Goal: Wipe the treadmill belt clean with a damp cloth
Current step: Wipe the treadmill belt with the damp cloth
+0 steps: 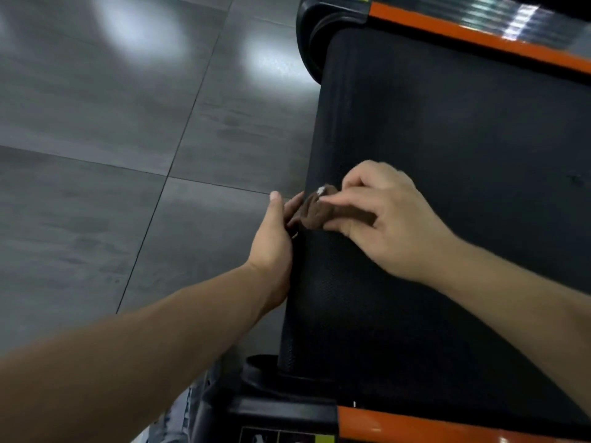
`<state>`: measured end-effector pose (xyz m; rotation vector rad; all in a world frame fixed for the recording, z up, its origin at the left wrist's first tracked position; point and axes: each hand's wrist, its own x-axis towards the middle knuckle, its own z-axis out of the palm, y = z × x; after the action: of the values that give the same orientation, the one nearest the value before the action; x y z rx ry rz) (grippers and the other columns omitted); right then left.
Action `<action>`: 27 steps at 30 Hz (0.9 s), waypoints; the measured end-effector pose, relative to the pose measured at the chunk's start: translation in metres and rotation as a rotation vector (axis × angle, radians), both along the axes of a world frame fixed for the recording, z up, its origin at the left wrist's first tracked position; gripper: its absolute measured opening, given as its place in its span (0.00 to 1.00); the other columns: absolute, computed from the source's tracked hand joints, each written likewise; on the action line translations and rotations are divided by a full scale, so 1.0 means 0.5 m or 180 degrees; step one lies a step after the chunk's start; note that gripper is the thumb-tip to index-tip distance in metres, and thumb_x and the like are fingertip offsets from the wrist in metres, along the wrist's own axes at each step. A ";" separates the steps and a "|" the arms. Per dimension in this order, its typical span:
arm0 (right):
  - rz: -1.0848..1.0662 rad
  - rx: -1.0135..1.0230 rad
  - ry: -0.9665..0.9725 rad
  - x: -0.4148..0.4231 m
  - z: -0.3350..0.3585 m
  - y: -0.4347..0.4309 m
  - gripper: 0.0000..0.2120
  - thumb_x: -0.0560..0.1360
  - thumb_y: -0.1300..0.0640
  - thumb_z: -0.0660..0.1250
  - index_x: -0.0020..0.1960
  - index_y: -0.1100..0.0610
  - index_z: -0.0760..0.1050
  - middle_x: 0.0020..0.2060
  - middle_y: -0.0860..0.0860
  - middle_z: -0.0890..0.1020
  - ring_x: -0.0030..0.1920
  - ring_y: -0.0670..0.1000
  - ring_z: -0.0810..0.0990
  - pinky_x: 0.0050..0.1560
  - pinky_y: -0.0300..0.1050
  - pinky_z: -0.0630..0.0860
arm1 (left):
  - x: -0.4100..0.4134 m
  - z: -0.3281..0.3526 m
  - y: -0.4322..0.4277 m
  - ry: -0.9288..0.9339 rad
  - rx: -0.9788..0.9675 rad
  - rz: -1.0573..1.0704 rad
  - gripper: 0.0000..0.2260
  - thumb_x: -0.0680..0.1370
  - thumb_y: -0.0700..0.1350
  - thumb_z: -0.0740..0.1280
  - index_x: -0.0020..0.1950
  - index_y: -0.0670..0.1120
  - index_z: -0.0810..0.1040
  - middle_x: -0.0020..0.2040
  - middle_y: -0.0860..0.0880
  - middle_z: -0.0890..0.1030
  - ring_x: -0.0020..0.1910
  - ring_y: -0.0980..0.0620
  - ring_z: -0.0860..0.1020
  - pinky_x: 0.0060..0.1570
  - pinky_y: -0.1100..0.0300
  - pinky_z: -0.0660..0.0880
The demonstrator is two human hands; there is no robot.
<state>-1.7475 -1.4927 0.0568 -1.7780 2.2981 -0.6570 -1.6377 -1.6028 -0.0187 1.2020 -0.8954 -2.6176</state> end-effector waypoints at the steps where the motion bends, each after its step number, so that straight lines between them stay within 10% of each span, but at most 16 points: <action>1: 0.0039 0.0005 0.0121 -0.012 0.003 -0.002 0.19 0.74 0.40 0.65 0.58 0.48 0.83 0.46 0.46 0.75 0.49 0.51 0.74 0.51 0.57 0.72 | 0.000 -0.002 0.000 -0.0004 -0.0011 0.0027 0.27 0.85 0.63 0.49 0.71 0.49 0.76 0.64 0.44 0.82 0.65 0.45 0.79 0.67 0.49 0.73; 7: -0.1225 -0.0227 0.0310 -0.088 -0.016 -0.097 0.16 0.73 0.42 0.70 0.57 0.49 0.83 0.48 0.51 0.75 0.52 0.56 0.75 0.54 0.59 0.74 | -0.001 0.001 0.013 0.0092 -0.0210 -0.0145 0.22 0.86 0.58 0.50 0.69 0.51 0.78 0.62 0.48 0.83 0.62 0.47 0.81 0.59 0.53 0.78; 13: -0.0058 -0.0193 -0.0043 0.064 -0.014 0.075 0.17 0.74 0.42 0.70 0.55 0.53 0.84 0.45 0.50 0.76 0.45 0.52 0.74 0.48 0.52 0.72 | -0.001 -0.012 0.015 0.0256 -0.0266 -0.0256 0.20 0.86 0.55 0.53 0.60 0.50 0.82 0.58 0.44 0.85 0.57 0.49 0.83 0.51 0.61 0.79; 19: -0.1304 -0.0428 0.0182 -0.032 -0.022 0.020 0.18 0.75 0.39 0.67 0.50 0.54 0.83 0.45 0.50 0.75 0.46 0.51 0.75 0.47 0.54 0.76 | 0.004 -0.018 0.016 0.0193 -0.0262 -0.0275 0.20 0.86 0.58 0.53 0.62 0.53 0.82 0.60 0.48 0.85 0.62 0.49 0.81 0.64 0.55 0.74; 27: -0.0182 -0.0010 0.0328 0.027 0.000 0.108 0.18 0.75 0.40 0.68 0.50 0.55 0.82 0.46 0.51 0.77 0.43 0.53 0.76 0.44 0.52 0.75 | 0.004 -0.020 0.013 -0.0032 -0.0719 -0.0415 0.20 0.84 0.58 0.56 0.62 0.51 0.83 0.57 0.49 0.85 0.59 0.50 0.82 0.64 0.52 0.75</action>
<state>-1.7343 -1.4387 0.0566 -1.7937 2.4240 -0.5916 -1.6359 -1.5962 -0.0286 1.1347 -1.2723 -2.5213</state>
